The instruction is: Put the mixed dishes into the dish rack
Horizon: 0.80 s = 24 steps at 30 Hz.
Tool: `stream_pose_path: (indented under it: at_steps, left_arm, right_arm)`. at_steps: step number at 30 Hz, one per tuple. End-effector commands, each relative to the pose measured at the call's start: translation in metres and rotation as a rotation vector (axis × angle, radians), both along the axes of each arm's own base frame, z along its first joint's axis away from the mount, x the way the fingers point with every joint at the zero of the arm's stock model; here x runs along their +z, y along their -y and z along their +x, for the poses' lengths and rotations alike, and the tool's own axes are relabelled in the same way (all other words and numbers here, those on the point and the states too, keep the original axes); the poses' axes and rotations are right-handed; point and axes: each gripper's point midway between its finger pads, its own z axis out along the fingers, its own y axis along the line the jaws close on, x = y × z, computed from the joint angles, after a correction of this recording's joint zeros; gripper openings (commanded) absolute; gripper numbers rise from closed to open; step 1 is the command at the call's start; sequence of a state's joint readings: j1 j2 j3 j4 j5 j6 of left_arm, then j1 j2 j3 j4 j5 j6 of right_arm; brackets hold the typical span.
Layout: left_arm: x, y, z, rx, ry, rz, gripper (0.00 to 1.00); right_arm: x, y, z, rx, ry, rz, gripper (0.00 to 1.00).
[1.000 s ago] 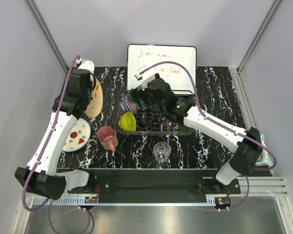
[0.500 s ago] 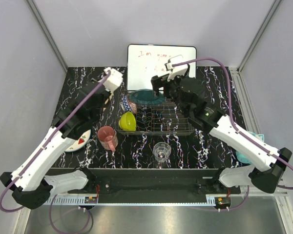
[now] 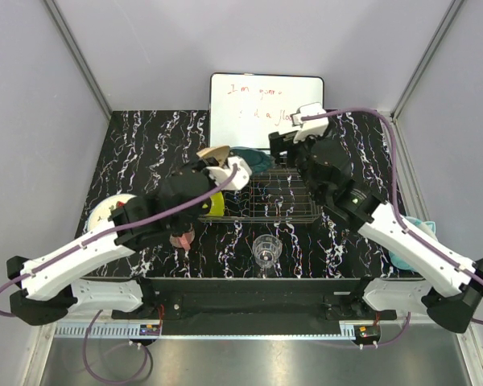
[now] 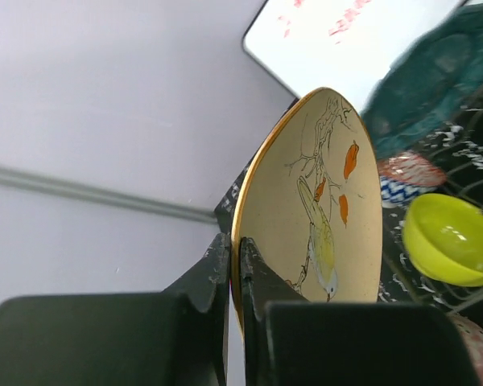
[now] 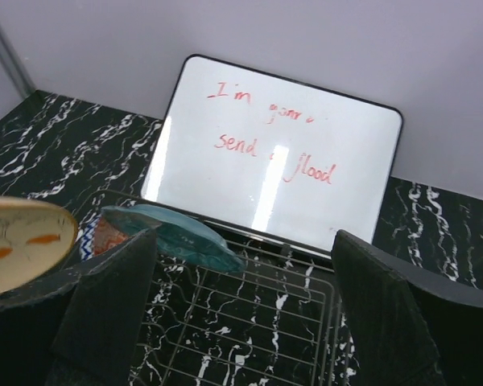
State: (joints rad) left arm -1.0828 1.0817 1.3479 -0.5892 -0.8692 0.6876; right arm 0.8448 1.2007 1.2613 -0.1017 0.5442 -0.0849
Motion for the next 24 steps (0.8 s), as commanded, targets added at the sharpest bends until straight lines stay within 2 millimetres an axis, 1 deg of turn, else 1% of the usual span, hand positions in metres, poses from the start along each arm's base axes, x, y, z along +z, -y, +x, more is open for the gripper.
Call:
stream_pose_path:
  at_steps: [1,2,3,4,5,6,7,8,10,11,13,15,16,18,19,21,22,24]
  left_arm:
    - [0.028,0.011,-0.008,-0.015,0.106,-0.049,0.00]
    - [0.020,0.016,-0.009,-0.036,0.104,-0.018,0.00]
    - [0.019,0.022,-0.014,-0.065,0.108,-0.013,0.00]
    - [0.018,0.027,-0.016,-0.081,0.115,-0.012,0.00]
    - [0.012,0.031,-0.018,-0.101,0.119,0.029,0.00]
    - [0.011,0.037,-0.021,-0.127,0.128,0.041,0.00]
    - [0.015,0.042,-0.022,-0.142,0.147,0.025,0.00]
    - [0.012,0.047,-0.023,-0.165,0.157,0.062,0.00]
    - [0.016,0.054,-0.025,-0.196,0.185,0.053,0.00]
    - [0.012,0.060,-0.028,-0.224,0.198,0.091,0.00]
    - [0.010,0.069,-0.031,-0.261,0.228,0.096,0.00]
    - [0.010,0.075,-0.035,-0.303,0.264,0.145,0.00]
    - [0.006,0.081,-0.037,-0.329,0.284,0.146,0.00]
    - [0.007,0.085,-0.039,-0.363,0.326,0.185,0.00]
    - [0.004,0.091,-0.040,-0.394,0.342,0.192,0.00]
    - [0.001,0.093,-0.042,-0.425,0.362,0.221,0.00]
    - [-0.005,0.098,-0.044,-0.458,0.369,0.232,0.00]
    - [-0.006,0.101,-0.047,-0.487,0.407,0.267,0.00]
  right_arm:
    - [0.037,0.058,-0.007,-0.204,0.092,0.079,0.96]
    - [0.040,0.077,-0.009,-0.281,0.103,0.094,0.95]
    - [0.039,0.084,-0.010,-0.307,0.112,0.105,0.95]
    - [0.044,0.096,-0.017,-0.328,0.126,0.125,0.95]
    - [0.051,0.103,-0.019,-0.349,0.149,0.161,0.94]
    - [0.047,0.107,-0.020,-0.357,0.154,0.168,0.94]
    - [0.050,0.111,-0.025,-0.354,0.163,0.182,0.94]
    - [0.050,0.113,-0.026,-0.359,0.166,0.188,0.93]
    - [0.046,0.114,-0.027,-0.357,0.163,0.185,0.93]
    - [0.045,0.115,-0.028,-0.359,0.162,0.183,0.93]
    - [0.042,0.113,-0.027,-0.354,0.157,0.176,0.93]
    - [0.041,0.112,-0.027,-0.351,0.155,0.176,0.93]
    - [0.040,0.111,-0.026,-0.347,0.154,0.179,0.93]
    - [0.040,0.109,-0.026,-0.338,0.153,0.182,0.93]
    - [0.038,0.108,-0.025,-0.336,0.150,0.183,0.93]
    - [0.036,0.107,-0.025,-0.334,0.147,0.183,0.93]
    - [0.036,0.107,-0.025,-0.330,0.147,0.185,0.93]
    - [0.034,0.106,-0.025,-0.325,0.143,0.184,0.93]
